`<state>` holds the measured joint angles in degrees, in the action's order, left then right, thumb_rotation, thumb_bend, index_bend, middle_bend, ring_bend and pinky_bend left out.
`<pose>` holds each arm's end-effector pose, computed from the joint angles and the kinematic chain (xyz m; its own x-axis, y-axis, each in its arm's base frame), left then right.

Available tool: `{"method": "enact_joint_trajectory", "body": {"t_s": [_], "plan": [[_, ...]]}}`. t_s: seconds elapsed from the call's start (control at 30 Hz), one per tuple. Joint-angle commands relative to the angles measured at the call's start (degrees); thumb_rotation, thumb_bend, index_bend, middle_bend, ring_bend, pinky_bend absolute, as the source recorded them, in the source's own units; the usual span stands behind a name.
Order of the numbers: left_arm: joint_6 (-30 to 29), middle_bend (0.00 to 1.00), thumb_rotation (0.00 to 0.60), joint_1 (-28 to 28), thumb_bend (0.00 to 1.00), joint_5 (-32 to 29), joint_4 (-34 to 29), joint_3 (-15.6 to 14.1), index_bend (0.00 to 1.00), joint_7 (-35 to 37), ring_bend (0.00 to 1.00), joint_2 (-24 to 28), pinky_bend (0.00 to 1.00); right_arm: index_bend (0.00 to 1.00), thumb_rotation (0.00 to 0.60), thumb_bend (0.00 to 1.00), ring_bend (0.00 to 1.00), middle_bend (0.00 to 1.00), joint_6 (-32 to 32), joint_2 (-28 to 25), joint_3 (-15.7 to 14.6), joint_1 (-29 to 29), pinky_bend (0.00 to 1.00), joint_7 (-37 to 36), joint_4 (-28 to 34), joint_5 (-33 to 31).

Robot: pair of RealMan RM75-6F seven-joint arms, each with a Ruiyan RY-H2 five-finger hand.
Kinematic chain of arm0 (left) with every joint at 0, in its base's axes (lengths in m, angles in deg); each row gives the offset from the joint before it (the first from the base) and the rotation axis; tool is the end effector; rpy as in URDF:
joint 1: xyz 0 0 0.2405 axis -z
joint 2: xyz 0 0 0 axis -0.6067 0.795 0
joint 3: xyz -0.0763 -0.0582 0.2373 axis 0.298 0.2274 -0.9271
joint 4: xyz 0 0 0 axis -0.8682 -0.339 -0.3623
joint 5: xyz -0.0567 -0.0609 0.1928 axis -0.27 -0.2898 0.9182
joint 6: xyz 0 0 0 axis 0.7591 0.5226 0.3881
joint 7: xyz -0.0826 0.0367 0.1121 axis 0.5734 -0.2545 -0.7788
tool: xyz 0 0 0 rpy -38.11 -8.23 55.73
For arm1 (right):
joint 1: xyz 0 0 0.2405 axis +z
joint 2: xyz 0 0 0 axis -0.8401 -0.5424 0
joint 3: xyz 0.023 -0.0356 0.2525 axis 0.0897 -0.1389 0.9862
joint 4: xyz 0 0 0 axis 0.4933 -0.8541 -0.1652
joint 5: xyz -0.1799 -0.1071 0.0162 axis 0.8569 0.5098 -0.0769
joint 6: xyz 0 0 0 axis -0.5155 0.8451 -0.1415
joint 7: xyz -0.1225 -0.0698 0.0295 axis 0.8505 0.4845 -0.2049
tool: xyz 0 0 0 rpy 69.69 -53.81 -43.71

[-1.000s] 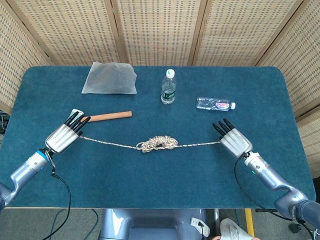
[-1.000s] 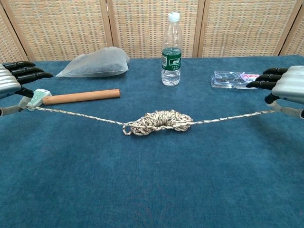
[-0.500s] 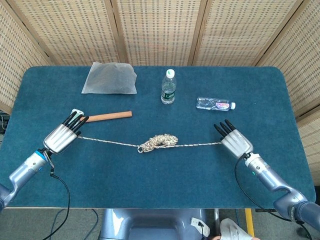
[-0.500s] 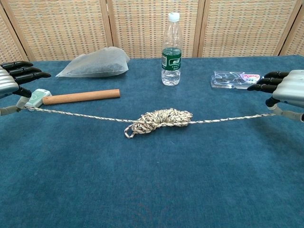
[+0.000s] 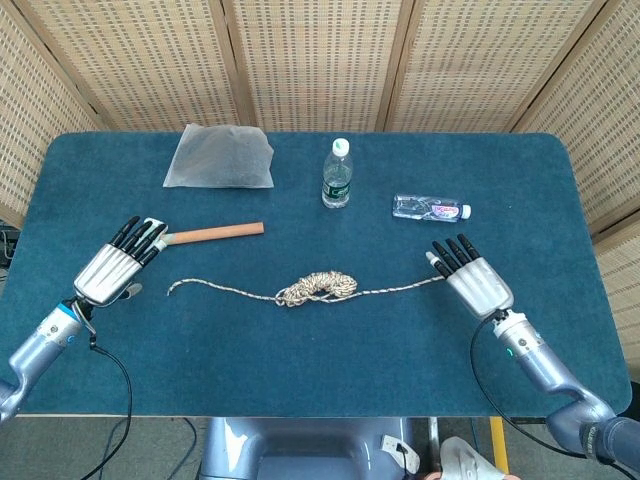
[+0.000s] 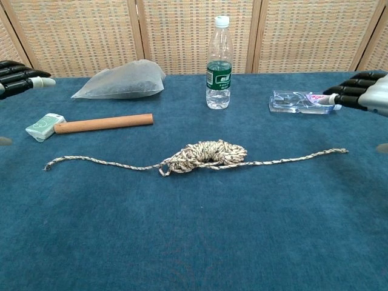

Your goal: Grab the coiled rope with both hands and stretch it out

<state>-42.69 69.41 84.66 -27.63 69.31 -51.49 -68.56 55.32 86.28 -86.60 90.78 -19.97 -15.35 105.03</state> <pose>-0.3107 0.3435 0.0846 0.7329 -0.1465 0.6644 0.5229 -0.5035 -0.6878 -0.2628 -0.3318 0.0713 0.8657 0.0570 0.4974 -0.4265 -0.4365 0.7922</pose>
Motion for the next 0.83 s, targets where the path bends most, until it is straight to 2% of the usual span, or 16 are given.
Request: {"method": "enact_joint_trajectory", "body": {"t_s": [0.03, 0.17, 0.3, 0.43, 0.5, 0.63, 0.83], "plan": [[-3.24, 0.00, 0.600, -2.03, 0.00, -2.72, -6.03, 2.47, 0.00, 3.42, 0.00, 3.67, 0.00, 0.00, 0.600, 0.00, 0.00, 0.00, 5.04, -3.52, 0.87, -3.12, 0.00, -0.78, 4.68, -0.52], [-6.11, 0.00, 0.600, -5.32, 0.00, -5.62, -16.12, 4.24, 0.00, 5.07, 0.00, 9.04, 0.00, 0.00, 0.600, 0.00, 0.00, 0.00, 11.30, -6.46, 0.43, -7.36, 0.00, -3.85, 8.82, 0.00], [-8.27, 0.00, 0.600, -10.32, 0.00, -9.03, -30.09, 4.71, 0.00, 5.47, 0.00, 15.45, 0.00, 0.00, 0.600, 0.00, 0.00, 0.00, 18.51, -8.04, -0.60, -12.85, 0.00, -9.93, 12.02, 0.68], [-9.27, 0.00, 0.600, -15.39, 0.00, -11.43, -42.00, 3.14, 0.00, 2.70, 0.00, 20.33, 0.00, 0.00, 0.600, 0.00, 0.00, 0.00, 24.47, -7.76, -1.72, -18.24, 0.00, -14.96, 13.65, 0.71], [-11.10, 0.00, 0.600, -19.81, 0.00, -12.45, -46.65, 0.72, 0.00, -1.99, 0.00, 21.54, 0.00, 0.00, 0.600, 0.00, 0.00, 0.00, 29.77, -6.35, -2.92, -22.54, 0.00, -17.88, 14.44, 1.45], [-13.61, 0.00, 0.600, -22.82, 0.00, -12.05, -50.18, -0.03, 0.00, -6.46, 0.00, 22.10, 0.00, 0.00, 0.600, 0.00, 0.00, 0.00, 33.72, -4.41, -3.73, -25.30, 0.00, -17.95, 12.70, 3.94], [-16.31, 0.00, 0.600, -25.66, 0.00, -10.96, -50.43, 0.21, 0.00, -8.43, 0.00, 21.83, 0.00, 0.00, 0.600, 0.00, 0.00, 0.00, 36.21, -3.28, -4.00, -27.39, 0.00, -18.04, 12.11, 6.29]]}}
